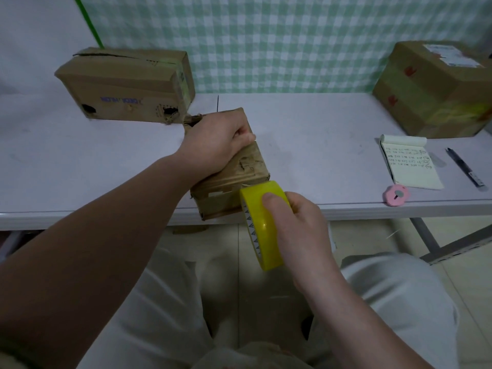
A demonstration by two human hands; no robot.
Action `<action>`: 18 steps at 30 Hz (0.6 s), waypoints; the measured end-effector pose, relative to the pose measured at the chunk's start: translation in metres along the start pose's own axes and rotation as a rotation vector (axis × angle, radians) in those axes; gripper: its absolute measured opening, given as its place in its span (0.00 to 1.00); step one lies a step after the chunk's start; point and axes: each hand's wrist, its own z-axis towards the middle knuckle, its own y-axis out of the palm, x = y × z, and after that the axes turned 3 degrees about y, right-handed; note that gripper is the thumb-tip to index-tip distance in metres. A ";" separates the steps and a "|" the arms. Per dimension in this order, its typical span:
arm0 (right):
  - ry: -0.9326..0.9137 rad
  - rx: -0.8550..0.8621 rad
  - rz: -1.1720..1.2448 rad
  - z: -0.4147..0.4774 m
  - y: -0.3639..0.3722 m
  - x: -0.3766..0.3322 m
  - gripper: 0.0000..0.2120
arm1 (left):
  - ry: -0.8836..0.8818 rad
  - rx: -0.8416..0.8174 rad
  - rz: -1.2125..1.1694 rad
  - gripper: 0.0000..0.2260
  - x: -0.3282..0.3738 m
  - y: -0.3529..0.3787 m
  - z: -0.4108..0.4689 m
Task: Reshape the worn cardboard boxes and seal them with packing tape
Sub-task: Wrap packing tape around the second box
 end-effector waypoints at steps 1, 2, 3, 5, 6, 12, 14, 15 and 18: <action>0.005 -0.005 0.003 0.000 0.000 0.000 0.21 | -0.002 -0.004 0.011 0.07 0.000 0.001 0.000; 0.009 -0.009 0.003 0.000 0.001 0.001 0.21 | -0.002 -0.007 0.023 0.07 0.000 0.002 0.001; 0.011 -0.014 -0.002 0.000 0.001 0.001 0.20 | -0.003 -0.010 0.033 0.07 -0.001 0.003 0.001; 0.012 -0.022 -0.014 0.001 0.001 0.001 0.18 | 0.001 -0.015 0.065 0.07 -0.002 0.005 0.002; 0.013 -0.028 -0.018 0.002 0.001 0.001 0.17 | 0.004 -0.017 0.085 0.07 -0.003 0.006 0.002; 0.017 -0.042 -0.032 0.004 0.001 0.003 0.23 | 0.047 -0.013 0.135 0.08 -0.004 0.008 0.002; 0.015 -0.045 -0.036 0.005 0.000 0.004 0.23 | 0.079 -0.013 0.158 0.08 -0.006 0.009 0.001; 0.014 -0.044 -0.042 0.004 0.000 0.004 0.23 | 0.079 -0.008 0.170 0.08 -0.007 0.009 0.001; 0.011 -0.033 -0.057 0.004 0.001 0.004 0.22 | 0.010 -0.013 0.258 0.10 -0.010 0.008 0.004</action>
